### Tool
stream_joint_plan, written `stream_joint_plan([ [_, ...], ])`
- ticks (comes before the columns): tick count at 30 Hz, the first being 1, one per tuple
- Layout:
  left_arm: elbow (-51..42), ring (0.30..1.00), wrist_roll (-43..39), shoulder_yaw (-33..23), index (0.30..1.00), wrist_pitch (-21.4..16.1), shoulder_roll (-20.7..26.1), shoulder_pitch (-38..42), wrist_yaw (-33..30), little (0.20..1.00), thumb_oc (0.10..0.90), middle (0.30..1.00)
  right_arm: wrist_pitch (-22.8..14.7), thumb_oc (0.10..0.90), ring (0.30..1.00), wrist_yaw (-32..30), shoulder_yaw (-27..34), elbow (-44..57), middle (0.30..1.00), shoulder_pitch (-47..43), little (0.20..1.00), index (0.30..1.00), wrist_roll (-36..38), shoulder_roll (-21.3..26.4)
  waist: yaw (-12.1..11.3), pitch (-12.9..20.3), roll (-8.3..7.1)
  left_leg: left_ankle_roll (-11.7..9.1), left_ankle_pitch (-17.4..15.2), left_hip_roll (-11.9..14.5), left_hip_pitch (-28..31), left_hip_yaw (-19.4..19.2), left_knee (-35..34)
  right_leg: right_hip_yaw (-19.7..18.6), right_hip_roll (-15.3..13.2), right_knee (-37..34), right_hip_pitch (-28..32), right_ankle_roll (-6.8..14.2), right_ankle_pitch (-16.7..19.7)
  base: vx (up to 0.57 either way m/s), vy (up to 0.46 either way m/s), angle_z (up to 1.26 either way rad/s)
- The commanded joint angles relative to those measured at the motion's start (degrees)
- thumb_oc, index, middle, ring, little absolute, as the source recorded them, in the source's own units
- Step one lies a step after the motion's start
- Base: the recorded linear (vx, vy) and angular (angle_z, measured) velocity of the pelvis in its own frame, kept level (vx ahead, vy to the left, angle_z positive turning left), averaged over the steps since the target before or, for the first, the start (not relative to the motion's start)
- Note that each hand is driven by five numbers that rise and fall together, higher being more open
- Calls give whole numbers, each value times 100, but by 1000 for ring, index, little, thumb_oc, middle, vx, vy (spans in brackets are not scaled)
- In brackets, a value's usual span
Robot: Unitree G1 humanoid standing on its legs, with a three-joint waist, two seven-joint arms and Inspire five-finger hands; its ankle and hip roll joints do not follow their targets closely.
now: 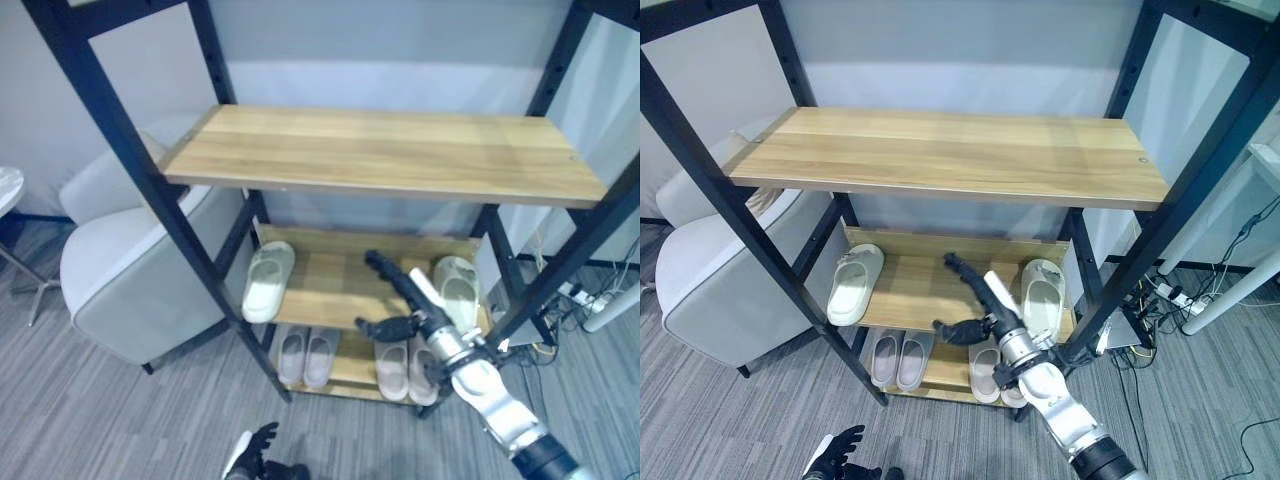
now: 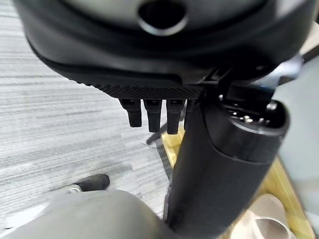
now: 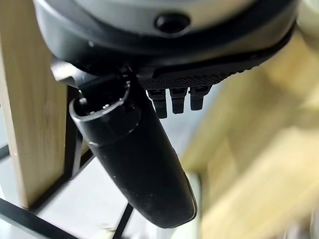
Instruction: Arrange the slippers neatly on the shoe rack.
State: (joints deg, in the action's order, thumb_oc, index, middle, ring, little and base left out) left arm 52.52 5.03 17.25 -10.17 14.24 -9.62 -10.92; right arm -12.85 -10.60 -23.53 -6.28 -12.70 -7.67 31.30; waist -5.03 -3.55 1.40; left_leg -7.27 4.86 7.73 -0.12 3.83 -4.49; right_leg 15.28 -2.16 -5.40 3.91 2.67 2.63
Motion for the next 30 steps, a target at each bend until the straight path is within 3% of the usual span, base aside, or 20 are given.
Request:
stream_joint_plan([
  [1, 413, 900, 302, 281, 900, -267, -115, 388, -132, 900, 800, 900, -430, 800, 900, -651, 384, 413, 900, -954, 900, 900, -882, 122, -95, 211, -236, -13, 30, -218, -191, -222, -51, 12, -81, 44, 192, 390, -585, 27, 53, 1],
  [4, 493, 900, 393, 331, 900, -272, -18, 426, -139, 900, 800, 900, -189, 800, 900, -872, 255, -130, 900, -1485, 900, 900, -1461, 545, -182, 177, -317, 8, -5, -248, -246, -201, -51, 46, -104, 49, 154, 404, -583, 13, 37, 3],
  [10, 650, 900, 483, 443, 900, -307, 51, 516, -132, 900, 800, 900, 122, 800, 900, -978, -129, -1182, 900, -2254, 900, 900, -1922, 937, -264, 125, -449, 24, -35, -308, -361, -160, -51, 107, -159, 77, 76, 427, -553, 10, 29, 7],
  [19, 797, 900, 492, 546, 900, -261, 8, 756, -169, 900, 800, 900, 514, 800, 900, -869, -940, -2308, 900, -3279, 900, 900, -2676, 1230, -246, 67, -649, 79, -88, -345, -460, -156, -51, 84, -197, 122, -53, 453, -510, 12, 14, 4],
  [30, 939, 900, 460, 524, 900, -177, -39, 884, -112, 900, 800, 900, 695, 800, 900, -571, -1025, -2691, 900, -3400, 900, 900, -2738, 1411, -111, 80, -724, 137, -174, -402, -460, -233, -51, -27, -280, 167, -152, 501, -449, -1, 9, -3],
])
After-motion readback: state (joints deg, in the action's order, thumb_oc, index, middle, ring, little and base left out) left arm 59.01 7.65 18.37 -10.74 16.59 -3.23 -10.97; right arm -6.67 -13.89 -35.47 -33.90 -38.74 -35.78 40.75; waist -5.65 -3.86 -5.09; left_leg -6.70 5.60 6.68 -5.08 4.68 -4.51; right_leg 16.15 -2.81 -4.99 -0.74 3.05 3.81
